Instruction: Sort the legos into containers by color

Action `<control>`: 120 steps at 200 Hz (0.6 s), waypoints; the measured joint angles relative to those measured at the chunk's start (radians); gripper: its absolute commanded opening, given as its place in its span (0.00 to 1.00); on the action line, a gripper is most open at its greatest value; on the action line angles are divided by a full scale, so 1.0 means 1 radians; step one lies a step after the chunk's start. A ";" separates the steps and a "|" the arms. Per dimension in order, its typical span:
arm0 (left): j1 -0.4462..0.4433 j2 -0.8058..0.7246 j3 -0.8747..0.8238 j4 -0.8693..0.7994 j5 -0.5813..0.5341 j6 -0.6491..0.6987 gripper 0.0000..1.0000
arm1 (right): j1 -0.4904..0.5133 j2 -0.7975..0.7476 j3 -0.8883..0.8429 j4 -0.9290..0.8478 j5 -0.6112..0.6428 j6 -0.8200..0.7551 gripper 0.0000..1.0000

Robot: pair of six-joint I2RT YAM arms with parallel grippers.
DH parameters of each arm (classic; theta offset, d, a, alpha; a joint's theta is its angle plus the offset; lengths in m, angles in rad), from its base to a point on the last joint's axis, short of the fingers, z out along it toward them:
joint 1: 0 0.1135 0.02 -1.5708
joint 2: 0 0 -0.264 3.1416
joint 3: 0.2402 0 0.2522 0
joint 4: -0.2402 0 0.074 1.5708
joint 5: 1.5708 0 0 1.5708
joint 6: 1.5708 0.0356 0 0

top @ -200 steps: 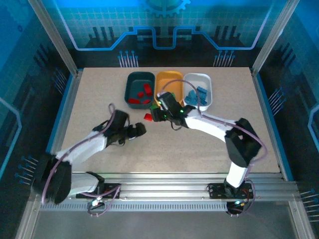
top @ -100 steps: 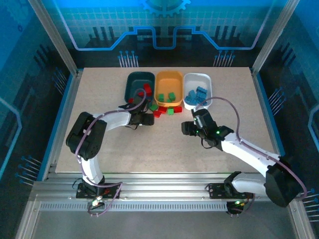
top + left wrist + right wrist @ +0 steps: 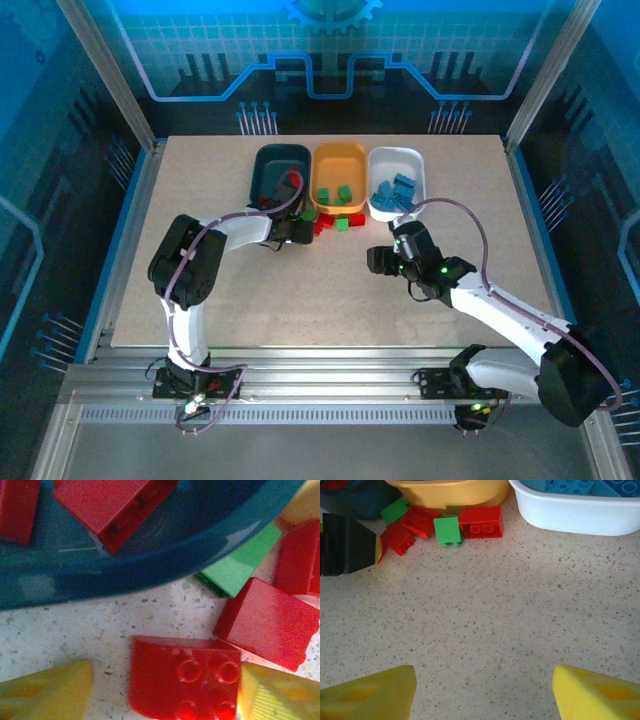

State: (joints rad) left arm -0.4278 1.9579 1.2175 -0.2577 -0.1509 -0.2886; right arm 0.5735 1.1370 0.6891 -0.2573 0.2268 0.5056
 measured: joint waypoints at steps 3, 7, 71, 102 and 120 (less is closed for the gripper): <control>0.000 0.002 0.002 0.000 -0.003 0.000 0.71 | -0.001 -0.001 0.000 -0.001 0.000 0.000 0.73; 0.000 0.003 0.003 -0.002 -0.005 0.001 0.70 | -0.002 -0.002 0.000 -0.003 0.000 0.000 0.73; -0.007 -0.037 -0.055 0.040 -0.006 0.002 0.42 | -0.014 -0.020 -0.001 -0.012 0.000 0.000 0.73; -0.024 -0.158 -0.183 0.044 0.018 -0.015 0.40 | -0.014 -0.020 -0.001 -0.011 0.000 0.000 0.73; -0.031 -0.284 -0.234 0.008 0.019 -0.027 0.40 | -0.014 -0.020 -0.001 -0.011 -0.005 0.001 0.73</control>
State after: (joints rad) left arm -0.4587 1.6737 0.9833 -0.2501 -0.1314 -0.3161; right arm 0.5598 1.1172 0.6880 -0.2684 0.2218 0.5068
